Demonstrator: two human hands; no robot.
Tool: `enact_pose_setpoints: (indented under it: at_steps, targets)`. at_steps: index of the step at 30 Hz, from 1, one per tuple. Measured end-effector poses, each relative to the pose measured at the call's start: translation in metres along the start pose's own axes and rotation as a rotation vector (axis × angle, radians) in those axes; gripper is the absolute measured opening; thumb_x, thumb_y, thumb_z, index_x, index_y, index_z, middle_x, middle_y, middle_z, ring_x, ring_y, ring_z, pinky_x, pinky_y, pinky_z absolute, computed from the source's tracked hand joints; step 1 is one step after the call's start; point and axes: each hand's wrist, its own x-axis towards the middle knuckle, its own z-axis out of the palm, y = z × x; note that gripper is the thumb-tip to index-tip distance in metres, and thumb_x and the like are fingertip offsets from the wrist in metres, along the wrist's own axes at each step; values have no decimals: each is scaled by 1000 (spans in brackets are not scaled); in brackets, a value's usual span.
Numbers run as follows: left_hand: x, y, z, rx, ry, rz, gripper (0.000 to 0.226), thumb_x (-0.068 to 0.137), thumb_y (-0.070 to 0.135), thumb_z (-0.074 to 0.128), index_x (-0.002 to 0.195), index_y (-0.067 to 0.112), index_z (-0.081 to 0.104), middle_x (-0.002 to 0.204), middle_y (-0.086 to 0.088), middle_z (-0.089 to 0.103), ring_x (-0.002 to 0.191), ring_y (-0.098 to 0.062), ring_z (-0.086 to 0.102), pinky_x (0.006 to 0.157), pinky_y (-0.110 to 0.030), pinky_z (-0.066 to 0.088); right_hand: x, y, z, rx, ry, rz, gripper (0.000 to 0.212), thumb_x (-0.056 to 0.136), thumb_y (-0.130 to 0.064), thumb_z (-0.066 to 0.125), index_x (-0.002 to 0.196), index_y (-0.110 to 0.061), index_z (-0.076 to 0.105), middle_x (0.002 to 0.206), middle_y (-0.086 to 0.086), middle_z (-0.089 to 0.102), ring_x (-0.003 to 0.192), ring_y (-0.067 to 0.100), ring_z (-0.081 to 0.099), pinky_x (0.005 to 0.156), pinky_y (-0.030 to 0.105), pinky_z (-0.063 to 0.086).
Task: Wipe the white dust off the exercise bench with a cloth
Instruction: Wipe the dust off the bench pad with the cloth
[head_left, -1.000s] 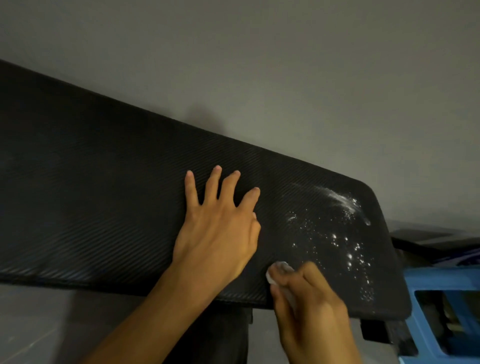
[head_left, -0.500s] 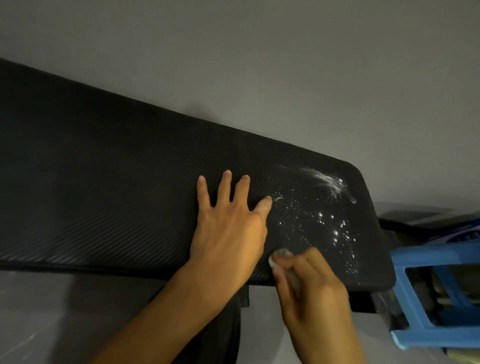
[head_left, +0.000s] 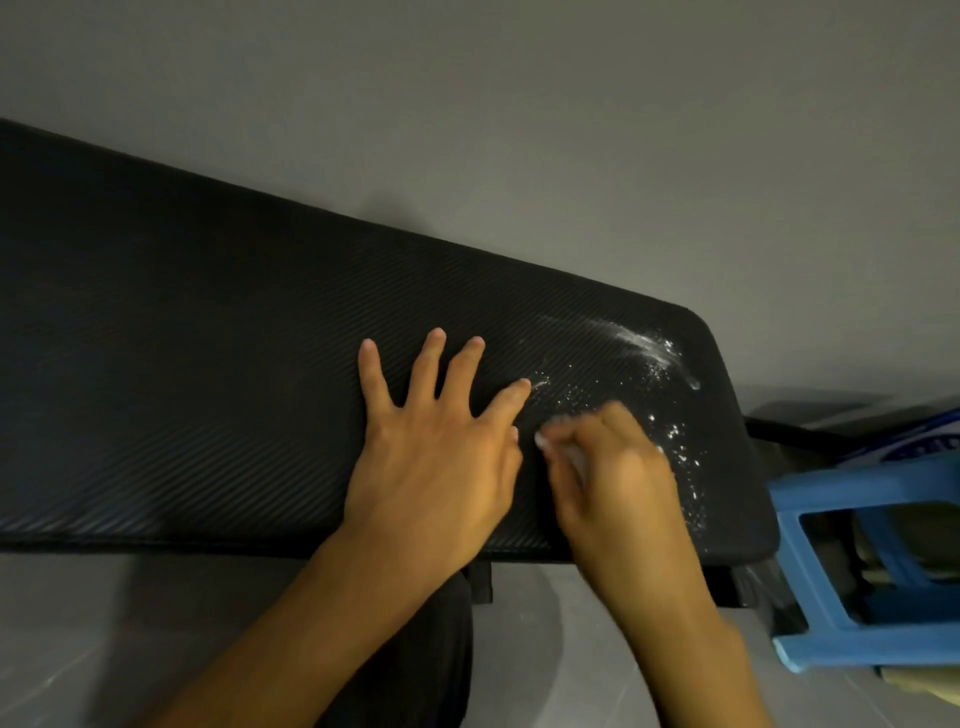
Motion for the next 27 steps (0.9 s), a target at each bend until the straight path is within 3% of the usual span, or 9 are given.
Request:
enact_pose_setpoints:
  at_steps: [3,5,12,16,20,24,27]
  targets:
    - [0,1,-1,13,-8,-2,56,96,46,26,144,35,53,158,-13,43,150,-40,30,115,-78,13,52,-2,11,-65,21,43,17,100,-19,59,109,-11,70,103,2,55,81,22,61,72,44,54]
    - [1,1,0,7,-3,-2,56,96,45,27,144,34,54,157,-13,44,150,-39,31,115,-77,13,60,-3,14,-76,15,49,21,102,-21,56,114,-11,70,106,2,54,84,22,61,74,43,55]
    - [1,1,-1,-6,4,-38,58,96,44,31,145,23,52,155,-13,46,150,-38,32,115,-76,15,1,-4,-10,-12,-117,19,11,93,-18,68,103,-21,73,95,-8,57,80,5,59,72,16,49]
    - [2,1,-2,1,-12,-40,60,95,44,35,146,18,52,155,-12,47,149,-37,34,115,-76,16,60,-3,9,-83,-21,46,18,99,-22,60,110,-13,72,104,1,57,87,19,60,77,33,52]
    - [1,0,-2,2,-12,-36,63,95,45,36,147,14,51,155,-12,47,150,-36,33,116,-75,15,70,-7,15,-96,-11,54,20,100,-22,58,113,-12,71,105,2,57,87,19,61,76,34,52]
    - [2,0,-1,-10,-8,-36,64,96,45,31,148,14,50,155,-13,46,149,-37,34,115,-76,15,20,-10,-4,-25,-88,14,11,94,-21,67,103,-22,73,97,-7,59,83,6,60,72,17,49]
    - [3,-1,-2,-10,-23,-40,64,96,46,31,148,15,51,155,-12,46,150,-37,33,116,-76,14,40,-2,-3,-52,-121,19,14,96,-24,64,108,-20,72,102,-5,59,88,7,61,75,15,49]
